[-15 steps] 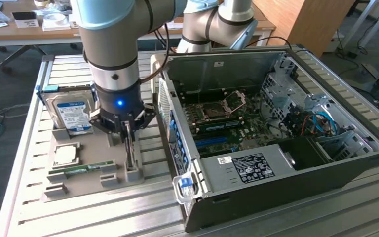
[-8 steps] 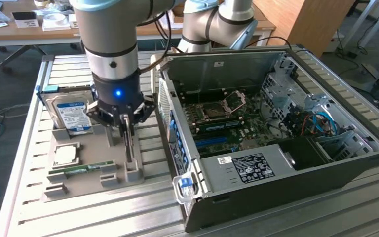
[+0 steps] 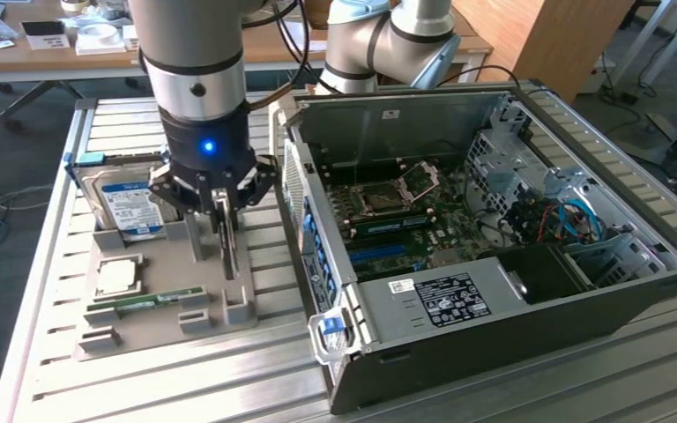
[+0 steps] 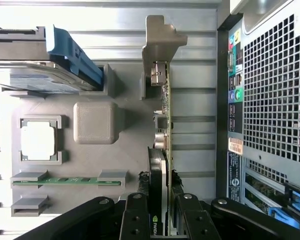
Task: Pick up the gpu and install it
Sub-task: 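Pick up the gpu and move the gpu toward the slot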
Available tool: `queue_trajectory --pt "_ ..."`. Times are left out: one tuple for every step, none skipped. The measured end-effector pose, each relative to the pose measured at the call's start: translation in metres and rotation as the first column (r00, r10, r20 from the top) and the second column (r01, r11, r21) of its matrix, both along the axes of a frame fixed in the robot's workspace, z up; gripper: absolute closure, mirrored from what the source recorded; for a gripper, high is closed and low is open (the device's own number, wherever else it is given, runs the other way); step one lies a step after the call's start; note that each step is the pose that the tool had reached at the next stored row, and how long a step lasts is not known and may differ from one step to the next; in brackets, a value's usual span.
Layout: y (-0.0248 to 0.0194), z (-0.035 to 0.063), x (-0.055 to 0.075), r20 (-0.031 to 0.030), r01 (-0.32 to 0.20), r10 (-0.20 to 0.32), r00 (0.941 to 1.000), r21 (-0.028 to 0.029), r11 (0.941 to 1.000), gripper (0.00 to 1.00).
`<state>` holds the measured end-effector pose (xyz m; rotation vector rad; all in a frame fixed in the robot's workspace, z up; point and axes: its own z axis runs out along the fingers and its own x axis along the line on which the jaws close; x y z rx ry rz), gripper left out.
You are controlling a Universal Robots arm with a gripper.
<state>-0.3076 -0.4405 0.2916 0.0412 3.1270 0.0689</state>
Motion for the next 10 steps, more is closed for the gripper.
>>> queue_trajectory --pt "0.0000 0.0014 0.000 0.0001 0.000 0.000 1.0000 0.0000 1.0000 0.73" --pt "0.0000 0.0029 0.000 0.0001 0.000 0.000 1.0000 0.0000 1.0000 0.73" --pt "0.0000 0.0045 0.000 0.0002 0.000 0.000 1.0000 0.0000 1.0000 0.73" --pt "0.0000 0.0061 0.000 0.0002 0.000 0.000 1.0000 0.0000 1.0000 0.73" --pt "0.0000 0.0079 0.000 0.0001 0.000 0.000 1.0000 -0.0001 1.0000 0.73" --pt "0.0000 0.0097 0.000 0.0002 -0.001 0.001 1.0000 -0.0001 1.0000 0.73" --pt "0.0000 0.0113 0.000 0.0002 -0.001 0.001 1.0000 -0.0001 1.0000 0.73" --pt "0.0000 0.0127 0.000 0.0002 -0.001 0.001 1.0000 -0.0001 1.0000 0.73" --pt "0.0000 0.0163 0.000 0.0003 -0.001 0.001 1.0000 -0.0001 1.0000 0.73" --pt "0.0000 0.0216 0.000 0.0003 -0.002 0.002 1.0000 -0.0001 1.0000 0.73"
